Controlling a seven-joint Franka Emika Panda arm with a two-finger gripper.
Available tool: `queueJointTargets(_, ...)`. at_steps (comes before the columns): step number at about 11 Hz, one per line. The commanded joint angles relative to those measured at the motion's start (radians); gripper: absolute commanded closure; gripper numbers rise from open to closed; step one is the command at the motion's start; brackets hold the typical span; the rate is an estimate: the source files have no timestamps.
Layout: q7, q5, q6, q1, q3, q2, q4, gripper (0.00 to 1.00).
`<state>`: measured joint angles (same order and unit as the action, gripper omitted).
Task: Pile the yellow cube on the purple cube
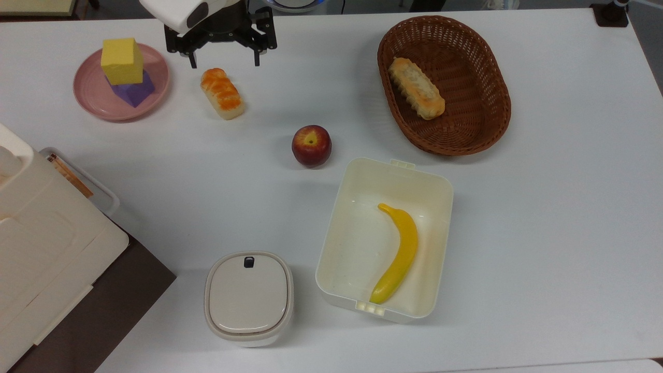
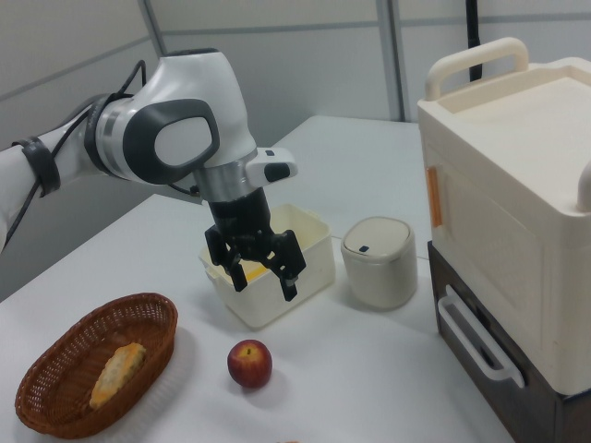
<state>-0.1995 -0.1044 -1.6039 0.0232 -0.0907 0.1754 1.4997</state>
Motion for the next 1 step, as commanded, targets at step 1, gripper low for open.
queueJointTargets(1,0.015,0.005,-0.027,0.001,-0.011,-0.005,0.008,0.0)
